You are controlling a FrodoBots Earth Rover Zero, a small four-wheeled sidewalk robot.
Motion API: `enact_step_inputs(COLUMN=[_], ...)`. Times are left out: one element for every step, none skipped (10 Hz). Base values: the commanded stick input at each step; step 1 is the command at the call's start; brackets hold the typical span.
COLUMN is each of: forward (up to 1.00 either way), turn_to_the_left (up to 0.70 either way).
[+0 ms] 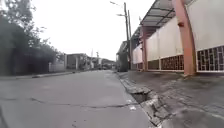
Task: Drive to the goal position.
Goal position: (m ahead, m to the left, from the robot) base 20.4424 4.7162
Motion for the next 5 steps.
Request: enact_step_inputs(forward=[0.70, 0.70, 0.70, 0.70, 0.70], turn_to_the_left=[0.00, 0.00, 0.00, 0.00, 0.00])
